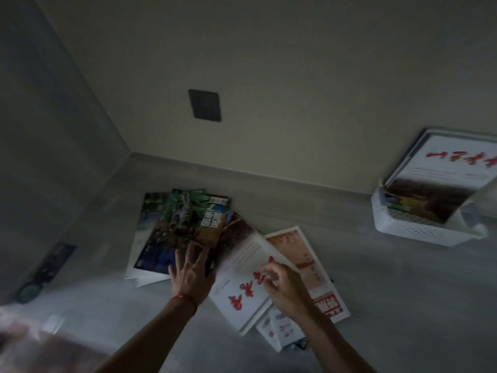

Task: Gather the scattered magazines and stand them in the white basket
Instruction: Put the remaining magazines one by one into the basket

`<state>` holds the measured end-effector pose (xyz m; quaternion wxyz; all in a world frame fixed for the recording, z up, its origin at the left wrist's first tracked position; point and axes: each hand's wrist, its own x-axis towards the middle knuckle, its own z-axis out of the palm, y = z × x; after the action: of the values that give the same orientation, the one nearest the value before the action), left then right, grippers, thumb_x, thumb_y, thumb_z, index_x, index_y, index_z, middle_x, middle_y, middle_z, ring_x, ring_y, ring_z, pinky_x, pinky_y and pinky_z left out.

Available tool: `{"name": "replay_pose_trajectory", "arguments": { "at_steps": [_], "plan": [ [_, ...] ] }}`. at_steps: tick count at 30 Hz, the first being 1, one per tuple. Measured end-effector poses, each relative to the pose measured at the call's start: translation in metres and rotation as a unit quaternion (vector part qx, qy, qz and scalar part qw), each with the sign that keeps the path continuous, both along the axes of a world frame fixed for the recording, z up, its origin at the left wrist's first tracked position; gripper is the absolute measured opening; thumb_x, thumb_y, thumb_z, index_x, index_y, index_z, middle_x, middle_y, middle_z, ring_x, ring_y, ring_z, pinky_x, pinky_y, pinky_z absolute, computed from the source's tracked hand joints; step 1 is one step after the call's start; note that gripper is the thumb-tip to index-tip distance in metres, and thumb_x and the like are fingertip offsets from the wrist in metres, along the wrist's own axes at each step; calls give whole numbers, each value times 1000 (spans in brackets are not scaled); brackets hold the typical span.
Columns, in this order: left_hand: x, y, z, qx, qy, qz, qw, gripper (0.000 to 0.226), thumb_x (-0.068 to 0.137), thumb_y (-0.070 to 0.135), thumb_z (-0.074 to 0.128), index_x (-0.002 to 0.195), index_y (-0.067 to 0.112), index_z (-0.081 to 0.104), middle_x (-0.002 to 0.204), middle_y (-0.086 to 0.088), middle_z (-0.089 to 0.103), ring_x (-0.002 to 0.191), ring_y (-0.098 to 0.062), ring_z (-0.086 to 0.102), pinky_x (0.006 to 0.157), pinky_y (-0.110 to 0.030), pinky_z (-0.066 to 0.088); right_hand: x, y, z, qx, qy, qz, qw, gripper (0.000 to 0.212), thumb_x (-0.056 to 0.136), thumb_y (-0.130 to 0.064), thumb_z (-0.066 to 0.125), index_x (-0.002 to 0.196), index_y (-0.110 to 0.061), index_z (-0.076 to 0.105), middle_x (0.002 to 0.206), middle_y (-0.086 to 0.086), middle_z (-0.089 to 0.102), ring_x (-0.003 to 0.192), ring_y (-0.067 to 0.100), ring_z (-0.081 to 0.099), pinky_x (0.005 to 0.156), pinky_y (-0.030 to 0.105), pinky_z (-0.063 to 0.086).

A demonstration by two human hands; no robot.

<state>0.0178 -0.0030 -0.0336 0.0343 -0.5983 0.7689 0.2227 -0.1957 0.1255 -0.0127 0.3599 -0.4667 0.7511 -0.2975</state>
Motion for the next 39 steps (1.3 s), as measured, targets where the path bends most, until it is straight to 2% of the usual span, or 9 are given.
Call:
{"name": "replay_pose_trajectory", "arguments": {
  "at_steps": [6, 13, 17, 20, 23, 26, 32, 34, 39],
  "plan": [
    [30, -13, -19, 30, -40, -42, 998, 79, 86, 67, 50, 153, 42, 15, 166, 4, 5, 152, -35, 2, 118, -62, 14, 55, -20, -5, 44, 64, 26, 997, 36, 95, -21, 58, 130, -14, 61, 129, 3, 62, 122, 16, 56, 101, 22, 43],
    [20, -20, 4, 56, -41, -189, 980, 73, 75, 38, 70, 141, 20, 45, 144, -4, 42, 130, -41, 33, 105, -51, 42, 67, -24, -10, 34, 72, -34, 996, 32, 95, -13, 58, 127, -18, 61, 124, -4, 63, 116, 11, 58, 91, 14, 43],
    [14, -17, -1, 103, -15, -305, 947, 74, 78, 23, 69, 147, 26, 42, 160, 0, 30, 148, -33, 17, 122, -44, 20, 60, -22, -8, -78, 144, -94, 982, 36, 89, -3, 61, 122, -18, 61, 118, -6, 61, 113, 13, 60, 91, 26, 53],
    [11, -26, -3, 9, -41, -355, 934, 62, 90, 11, 53, 145, 39, 42, 163, 10, 22, 153, -22, 5, 125, -46, 4, 38, -19, -10, -38, 261, -65, 963, 54, 89, -14, 63, 141, -21, 52, 151, 5, 45, 142, 24, 38, 113, 51, 38],
    [8, -24, -4, -45, -11, -237, 970, 68, 91, 6, 44, 145, 46, 37, 165, 0, 12, 152, -32, 8, 123, -51, 14, 22, -5, -16, 127, 285, -14, 950, 63, 97, -43, 49, 156, -32, 28, 166, 2, 16, 153, 27, 12, 121, 56, 16],
    [-4, 3, -3, -10, 74, -133, 988, 73, 84, 15, 55, 149, 38, 31, 153, -10, 28, 137, -36, 31, 109, -45, 40, 31, 15, -26, 173, 285, 7, 943, 66, 97, -48, 47, 157, -33, 23, 168, 2, 9, 153, 32, 10, 122, 57, 16],
    [-39, 34, 1, 109, 155, 22, 982, 75, 84, 26, 60, 151, 31, 27, 143, -16, 42, 128, -37, 34, 109, -45, 35, 39, 30, -16, 35, 233, -10, 972, 37, 84, -26, 53, 119, -26, 65, 120, 0, 67, 111, 22, 62, 91, 39, 53],
    [-48, 30, 4, 102, 128, 23, 986, 75, 84, 25, 60, 152, 27, 28, 143, -17, 46, 128, -39, 38, 106, -46, 38, 26, 33, -14, 18, 205, -57, 977, 27, 86, -18, 62, 112, -20, 70, 108, 4, 70, 100, 22, 65, 82, 34, 54],
    [-63, 20, 9, 177, 190, 97, 961, 60, 91, 36, 59, 144, 13, 42, 139, -19, 55, 124, -38, 54, 101, -45, 48, -1, 32, -12, 96, 99, -216, 967, 45, 90, -20, 65, 132, -7, 53, 131, 18, 52, 122, 35, 48, 102, 45, 43]
  ]
}}
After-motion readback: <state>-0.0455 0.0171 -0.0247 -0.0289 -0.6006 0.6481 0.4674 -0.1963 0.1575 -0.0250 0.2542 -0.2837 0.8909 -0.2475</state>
